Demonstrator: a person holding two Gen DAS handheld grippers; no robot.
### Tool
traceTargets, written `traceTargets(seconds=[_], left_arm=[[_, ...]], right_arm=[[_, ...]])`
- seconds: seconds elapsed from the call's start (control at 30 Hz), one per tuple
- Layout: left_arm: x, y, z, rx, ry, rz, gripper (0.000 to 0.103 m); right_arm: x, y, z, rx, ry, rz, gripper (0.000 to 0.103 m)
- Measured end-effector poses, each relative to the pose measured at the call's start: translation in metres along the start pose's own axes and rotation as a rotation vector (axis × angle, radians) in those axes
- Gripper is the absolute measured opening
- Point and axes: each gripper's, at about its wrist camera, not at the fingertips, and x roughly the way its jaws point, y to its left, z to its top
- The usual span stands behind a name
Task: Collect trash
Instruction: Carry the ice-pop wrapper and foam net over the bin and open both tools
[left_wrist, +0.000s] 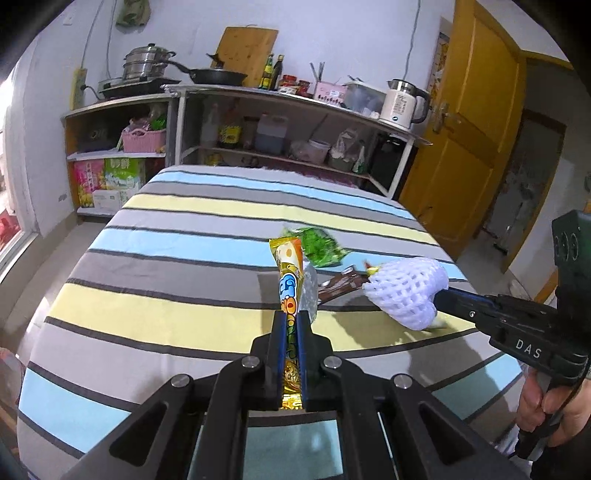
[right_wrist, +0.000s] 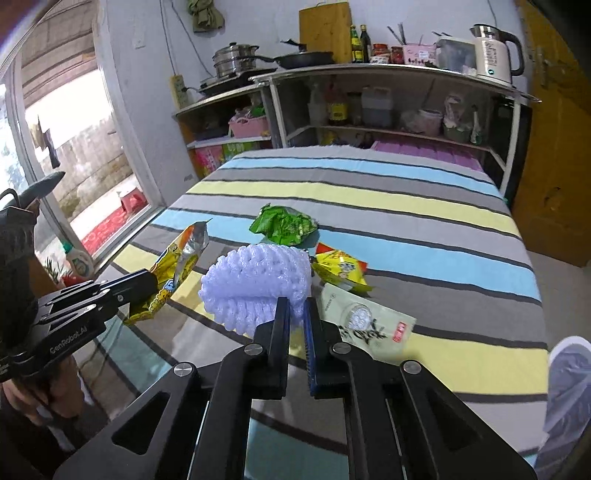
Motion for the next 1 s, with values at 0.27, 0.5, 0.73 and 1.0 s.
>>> traceTargets(seconds=[0.27,0.5,0.73,1.0], left_arm=[[-0.010,-0.039,0.005,0.055,-0.016,-0.058,0.005],[-0.010,-0.077,0.008,0.100,-0.015,-0.112,0.005],[-0.003,-0.119,0.012,0.152,-0.009,-0.169,0.005],[0.006,-0.171,0.010,0.220,0.000,-0.244,0.005]], right_arm=[[-0.037,-0.021,-0.012,0.056,-0.048,-0.054,0.008],[-0.072,-0.045,-0.026,0.109,-0.091,-0.115,0.008],[-0.104,-0.073,-0.041,0.169,-0.127,-0.183,0.008],[-0.136,-0.104,-0.058,0.230,-0.157,-0.250,0.008]])
